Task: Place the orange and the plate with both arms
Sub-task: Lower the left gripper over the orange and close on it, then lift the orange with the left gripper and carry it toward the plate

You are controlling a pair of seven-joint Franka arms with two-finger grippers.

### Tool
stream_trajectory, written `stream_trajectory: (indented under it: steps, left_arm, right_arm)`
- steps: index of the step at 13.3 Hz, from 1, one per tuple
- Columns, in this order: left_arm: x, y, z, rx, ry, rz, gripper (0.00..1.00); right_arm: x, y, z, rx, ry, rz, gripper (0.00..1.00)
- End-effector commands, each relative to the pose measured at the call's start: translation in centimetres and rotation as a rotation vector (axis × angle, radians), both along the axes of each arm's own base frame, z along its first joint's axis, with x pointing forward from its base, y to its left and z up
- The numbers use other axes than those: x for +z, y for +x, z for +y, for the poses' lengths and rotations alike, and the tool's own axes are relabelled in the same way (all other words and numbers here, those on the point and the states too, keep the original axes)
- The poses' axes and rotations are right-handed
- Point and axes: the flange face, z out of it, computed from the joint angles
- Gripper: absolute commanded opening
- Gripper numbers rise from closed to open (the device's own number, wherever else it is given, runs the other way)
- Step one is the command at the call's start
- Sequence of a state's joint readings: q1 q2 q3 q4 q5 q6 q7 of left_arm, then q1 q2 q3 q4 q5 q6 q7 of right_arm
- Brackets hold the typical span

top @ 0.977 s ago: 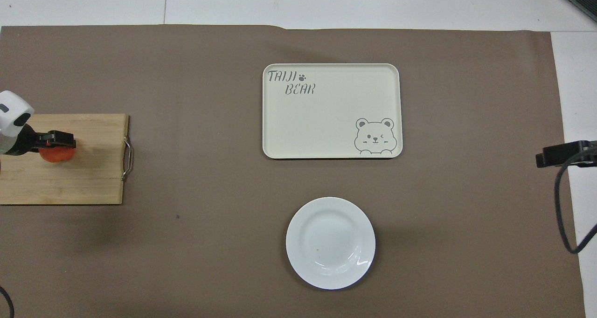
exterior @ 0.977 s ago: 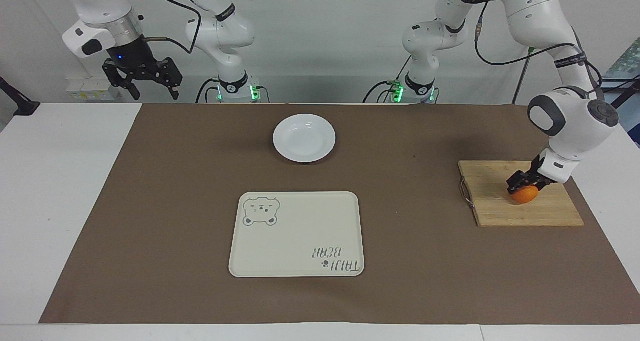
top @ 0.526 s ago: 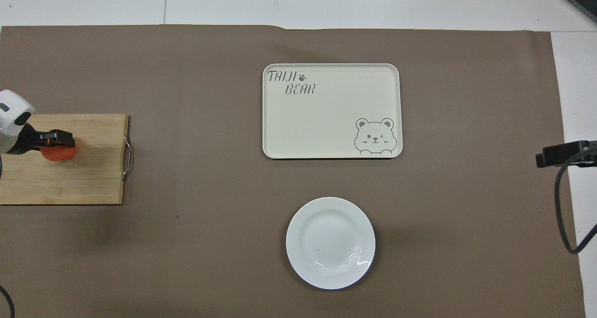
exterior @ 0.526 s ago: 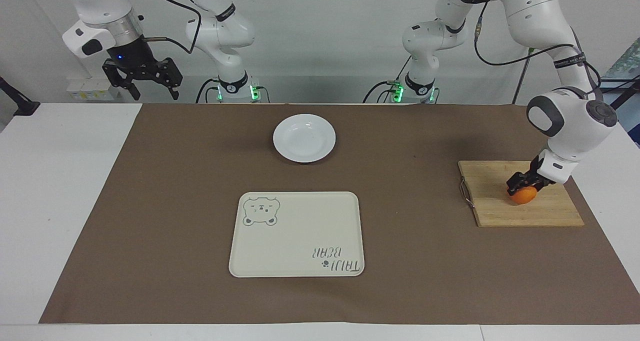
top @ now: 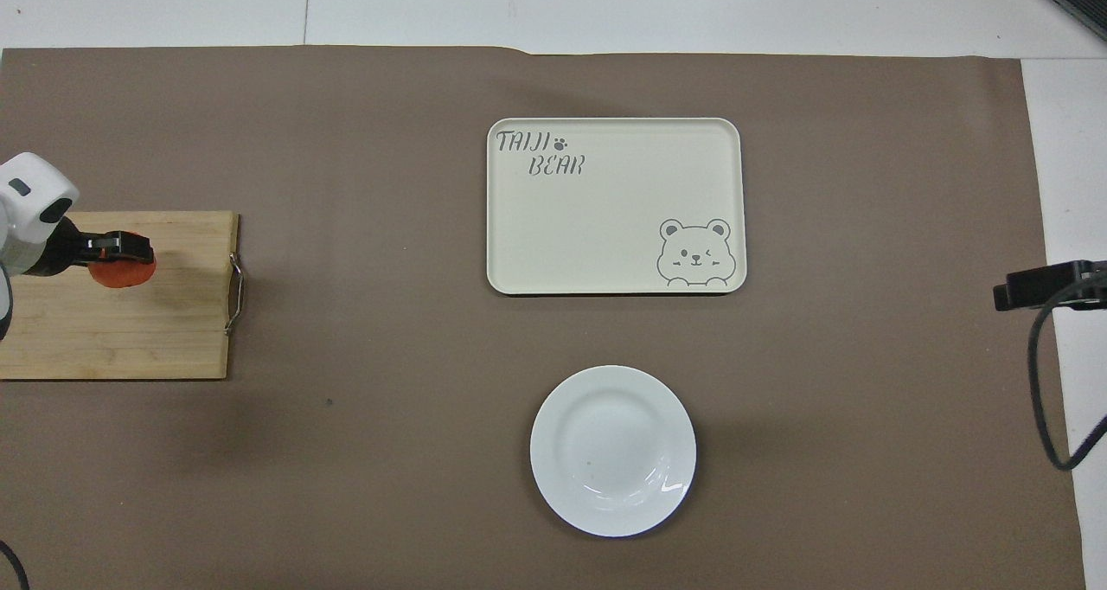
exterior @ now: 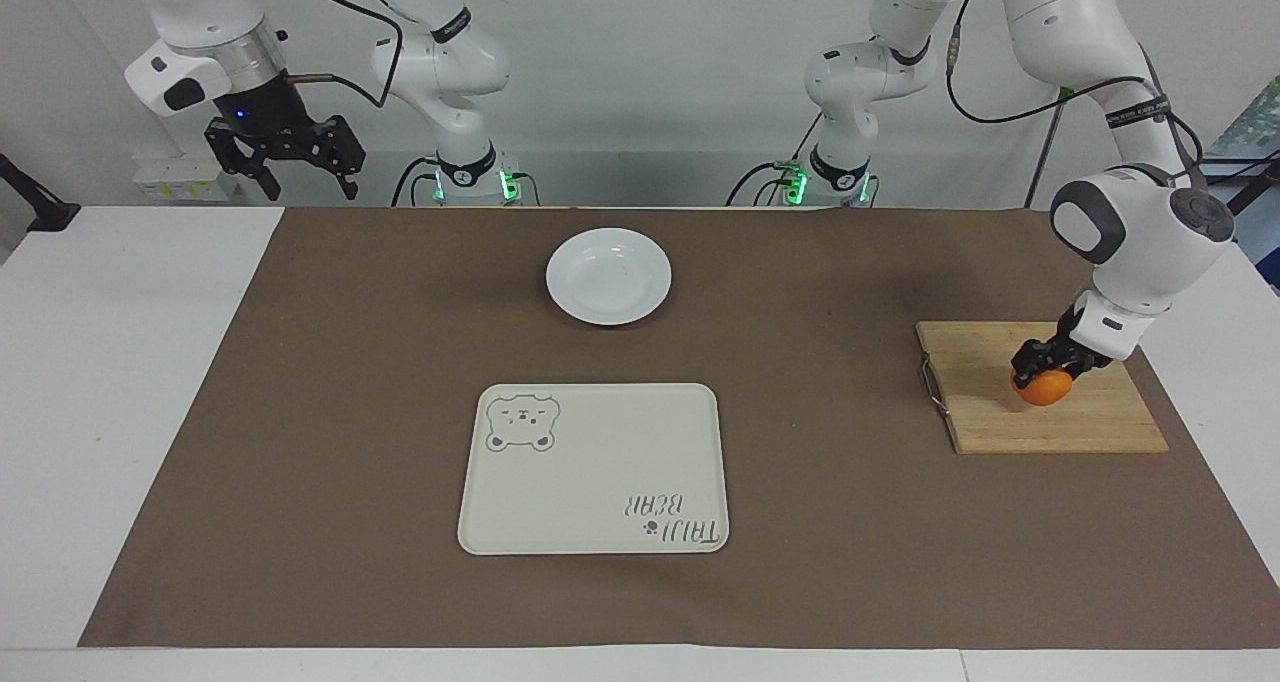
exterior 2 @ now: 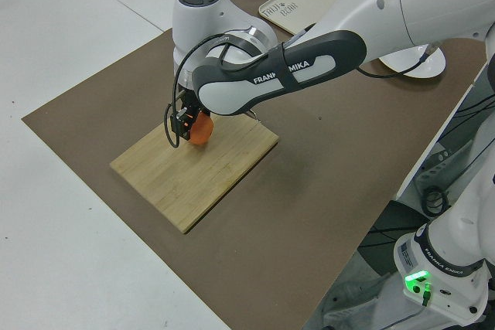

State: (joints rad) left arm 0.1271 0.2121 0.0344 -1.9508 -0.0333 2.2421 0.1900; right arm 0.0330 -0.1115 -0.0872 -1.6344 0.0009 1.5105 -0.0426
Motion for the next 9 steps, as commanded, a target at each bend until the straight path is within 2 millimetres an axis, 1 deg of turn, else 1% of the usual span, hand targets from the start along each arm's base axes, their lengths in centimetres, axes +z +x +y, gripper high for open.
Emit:
stream_trajectory:
  steps: [1,2,3,4,5,6,8,9]
  left_arm:
    - [2.6,-0.3,-6.8,-0.098,-0.010,-0.005,0.00]
    - [2.5,-0.3,-10.0,-0.151,-0.010,0.005,0.00]
    - [2.5,-0.6,-13.8,-0.212,-0.012,0.013,0.00]
    - [2.5,-1.0,-17.0,-0.267,-0.012,0.018,0.00]
    - [2.7,-1.6,-20.7,-0.330,-0.012,0.015,0.00]
    - [2.8,-2.6,-24.4,-0.392,-0.012,0.020,0.00]
    - [3.1,-5.0,-30.0,-0.462,-0.011,0.048,0.00]
    - [3.5,-6.6,-33.5,-0.497,-0.013,0.045,0.00]
  right_arm:
    - [0.4,-0.6,-0.1,-0.013,-0.008,-0.001,1.00]
    - [0.3,-0.6,-0.1,-0.013,-0.008,0.000,1.00]
    - [0.3,-0.6,-0.1,-0.013,-0.008,0.000,1.00]
    - [0.3,-0.5,-0.1,-0.013,-0.010,0.000,1.00]
    - [0.3,-0.6,-0.1,-0.013,-0.008,0.000,1.00]
    - [0.3,-0.5,0.0,-0.012,-0.008,0.002,1.00]
    - [0.3,-0.5,-0.1,-0.013,-0.009,0.002,1.00]
    - [0.4,-0.6,-0.1,-0.013,-0.008,-0.001,1.00]
